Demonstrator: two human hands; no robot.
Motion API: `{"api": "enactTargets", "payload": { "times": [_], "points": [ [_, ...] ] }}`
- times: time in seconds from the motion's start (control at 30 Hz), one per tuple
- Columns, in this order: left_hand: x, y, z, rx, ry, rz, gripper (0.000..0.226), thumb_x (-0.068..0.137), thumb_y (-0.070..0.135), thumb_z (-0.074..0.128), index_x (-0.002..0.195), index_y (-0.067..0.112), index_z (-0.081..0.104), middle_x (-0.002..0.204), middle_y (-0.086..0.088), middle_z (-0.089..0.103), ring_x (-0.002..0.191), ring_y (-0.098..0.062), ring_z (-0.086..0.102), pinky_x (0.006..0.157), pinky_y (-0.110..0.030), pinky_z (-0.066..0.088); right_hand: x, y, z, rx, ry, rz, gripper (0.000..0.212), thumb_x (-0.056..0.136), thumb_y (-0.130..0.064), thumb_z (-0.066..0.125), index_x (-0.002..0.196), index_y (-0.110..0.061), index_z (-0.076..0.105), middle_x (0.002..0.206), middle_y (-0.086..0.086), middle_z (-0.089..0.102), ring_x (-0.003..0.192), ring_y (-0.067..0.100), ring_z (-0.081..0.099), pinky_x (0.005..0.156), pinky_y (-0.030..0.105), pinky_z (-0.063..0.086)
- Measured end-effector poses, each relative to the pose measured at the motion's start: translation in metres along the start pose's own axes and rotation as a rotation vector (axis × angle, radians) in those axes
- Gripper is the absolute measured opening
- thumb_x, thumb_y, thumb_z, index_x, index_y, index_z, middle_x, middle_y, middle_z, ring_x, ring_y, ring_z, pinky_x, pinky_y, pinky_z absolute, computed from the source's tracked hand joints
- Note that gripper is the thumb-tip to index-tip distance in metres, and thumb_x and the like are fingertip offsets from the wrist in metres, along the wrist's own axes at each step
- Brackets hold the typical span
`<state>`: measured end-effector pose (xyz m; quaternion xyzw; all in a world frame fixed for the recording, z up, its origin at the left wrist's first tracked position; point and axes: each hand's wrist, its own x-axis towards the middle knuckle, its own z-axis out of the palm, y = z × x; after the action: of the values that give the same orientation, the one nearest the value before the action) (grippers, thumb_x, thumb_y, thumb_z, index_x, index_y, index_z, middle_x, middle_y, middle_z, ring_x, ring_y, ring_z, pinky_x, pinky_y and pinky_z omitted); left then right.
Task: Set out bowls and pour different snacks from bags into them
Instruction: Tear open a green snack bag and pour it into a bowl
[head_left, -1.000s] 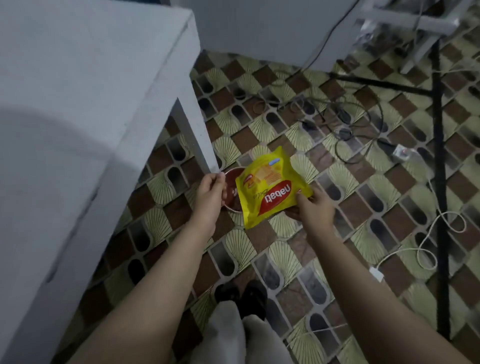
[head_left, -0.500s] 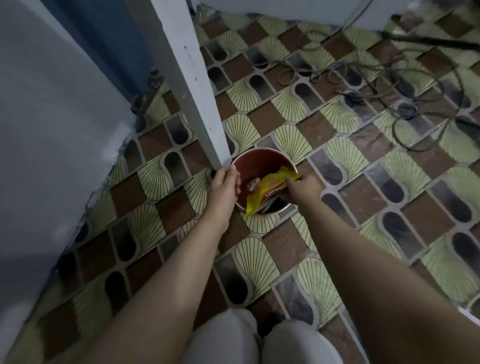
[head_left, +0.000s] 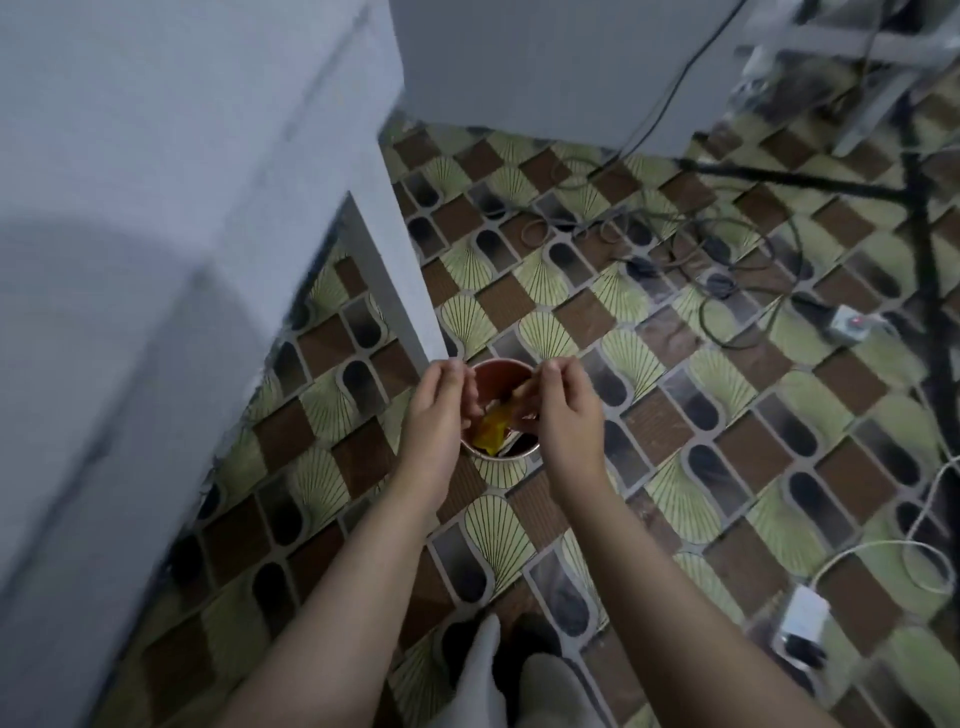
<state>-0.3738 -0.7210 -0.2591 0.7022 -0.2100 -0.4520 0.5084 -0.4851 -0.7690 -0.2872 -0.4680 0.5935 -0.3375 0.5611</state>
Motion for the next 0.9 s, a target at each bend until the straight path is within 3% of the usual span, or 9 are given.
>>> {"api": "enactTargets", "payload": {
  "times": [0.07, 0.13, 0.2, 0.37, 0.53, 0.77, 0.9],
  "points": [
    [-0.036, 0.051, -0.007, -0.058, 0.01, 0.086, 0.029, 0.103, 0.036, 0.04, 0.087, 0.019, 0.058, 0.075, 0.005, 0.055, 0.072, -0.011, 0.053, 0.069, -0.026, 0.044, -0.034, -0.063, -0.008, 0.017, -0.024, -0.125, 0.029, 0.099, -0.047, 0.042, 0.082, -0.029, 0.058, 0.085, -0.001, 0.069, 0.084, 0.022, 0.067, 0.082, 0.05, 0.057],
    [-0.071, 0.1, -0.019, -0.057, 0.038, 0.179, 0.03, 0.103, 0.035, 0.04, 0.082, 0.022, 0.058, 0.072, 0.008, 0.055, 0.069, -0.009, 0.053, 0.069, -0.027, 0.044, -0.068, -0.122, -0.016, 0.078, -0.065, -0.247, 0.028, 0.105, -0.028, 0.044, 0.083, -0.018, 0.058, 0.071, -0.009, 0.066, 0.067, 0.006, 0.063, 0.066, 0.027, 0.055],
    [-0.105, 0.146, -0.035, -0.022, 0.092, 0.254, 0.032, 0.103, 0.038, 0.038, 0.081, 0.025, 0.058, 0.071, 0.007, 0.056, 0.068, -0.009, 0.054, 0.067, -0.025, 0.046, -0.102, -0.174, -0.022, 0.128, -0.121, -0.342, 0.026, 0.105, -0.018, 0.044, 0.085, -0.009, 0.058, 0.065, -0.01, 0.062, 0.057, 0.002, 0.057, 0.055, 0.018, 0.048],
    [-0.191, 0.237, -0.098, -0.046, 0.272, 0.487, 0.031, 0.105, 0.027, 0.035, 0.082, 0.022, 0.055, 0.074, 0.003, 0.054, 0.072, -0.011, 0.051, 0.073, -0.029, 0.046, -0.178, -0.275, 0.007, 0.221, -0.359, -0.558, 0.022, 0.103, -0.014, 0.047, 0.087, -0.009, 0.061, 0.068, 0.001, 0.061, 0.062, 0.013, 0.058, 0.056, 0.025, 0.051],
    [-0.276, 0.273, -0.199, -0.064, 0.591, 0.625, 0.029, 0.105, 0.021, 0.035, 0.083, 0.016, 0.053, 0.07, 0.007, 0.054, 0.066, -0.011, 0.049, 0.071, -0.031, 0.043, -0.267, -0.335, 0.084, 0.256, -0.718, -0.648, 0.017, 0.101, -0.019, 0.053, 0.087, -0.012, 0.06, 0.069, 0.005, 0.062, 0.062, 0.016, 0.058, 0.058, 0.03, 0.053],
    [-0.408, 0.239, -0.328, -0.186, 1.077, 0.731, 0.029, 0.105, 0.018, 0.036, 0.083, 0.014, 0.052, 0.071, 0.003, 0.054, 0.064, -0.014, 0.047, 0.067, -0.027, 0.04, -0.42, -0.338, 0.187, 0.22, -1.144, -0.685, 0.031, 0.103, -0.026, 0.049, 0.078, -0.009, 0.054, 0.064, 0.002, 0.061, 0.055, 0.015, 0.053, 0.057, 0.032, 0.052],
    [-0.472, 0.204, -0.384, -0.198, 1.258, 0.755, 0.027, 0.105, 0.016, 0.037, 0.083, 0.012, 0.052, 0.069, 0.004, 0.053, 0.063, -0.012, 0.045, 0.066, -0.029, 0.039, -0.5, -0.32, 0.231, 0.186, -1.294, -0.721, 0.033, 0.103, -0.026, 0.047, 0.078, -0.006, 0.054, 0.063, 0.009, 0.062, 0.051, 0.017, 0.052, 0.054, 0.031, 0.05]
  ]
}}
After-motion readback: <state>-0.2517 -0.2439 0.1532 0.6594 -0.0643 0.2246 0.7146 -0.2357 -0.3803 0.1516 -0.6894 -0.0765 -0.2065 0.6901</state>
